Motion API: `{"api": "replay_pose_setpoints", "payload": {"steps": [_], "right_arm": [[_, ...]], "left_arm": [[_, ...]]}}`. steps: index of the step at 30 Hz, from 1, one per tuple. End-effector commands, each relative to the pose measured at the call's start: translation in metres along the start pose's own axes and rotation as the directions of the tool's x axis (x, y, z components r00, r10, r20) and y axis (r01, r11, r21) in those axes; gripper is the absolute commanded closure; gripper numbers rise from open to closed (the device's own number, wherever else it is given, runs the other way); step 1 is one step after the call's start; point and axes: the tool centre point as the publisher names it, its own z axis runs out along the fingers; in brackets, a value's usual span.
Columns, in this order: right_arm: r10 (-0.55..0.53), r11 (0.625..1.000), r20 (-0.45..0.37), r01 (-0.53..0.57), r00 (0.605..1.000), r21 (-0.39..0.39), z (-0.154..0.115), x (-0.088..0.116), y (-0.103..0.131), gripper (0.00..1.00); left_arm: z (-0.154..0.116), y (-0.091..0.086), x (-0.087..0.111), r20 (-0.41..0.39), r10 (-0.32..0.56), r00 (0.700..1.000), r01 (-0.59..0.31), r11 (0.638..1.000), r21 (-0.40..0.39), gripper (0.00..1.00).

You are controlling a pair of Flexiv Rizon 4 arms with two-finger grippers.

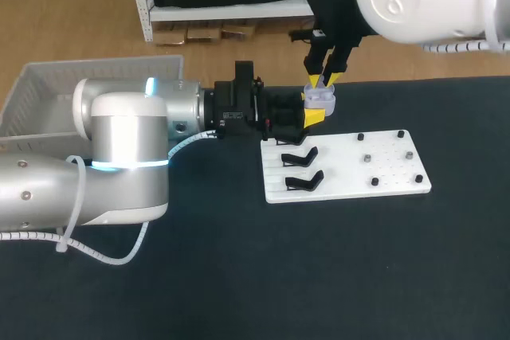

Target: Pick up each earbud case from the left stands, insert the matching earbuds, close the lid, and place the case in the box.

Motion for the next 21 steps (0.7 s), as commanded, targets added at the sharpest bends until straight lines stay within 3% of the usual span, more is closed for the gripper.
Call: {"api": "replay_pose_setpoints", "payload": {"steps": [1, 21], "right_arm": [[-0.008, 1.0, -0.014, 0.008, 1.0, -0.001, 0.003, -0.003, 0.002, 1.0], [-0.025, 1.0, -0.029, 0.026, 0.999, 0.005, 0.016, 0.005, 0.004, 1.0]], "left_arm": [[0.0, -0.001, 0.002, 0.008, 0.005, 1.0, -0.005, 1.0, -0.005, 1.0], [0.0, -0.001, 0.002, 0.008, 0.005, 1.0, -0.005, 1.0, -0.005, 1.0]]}}
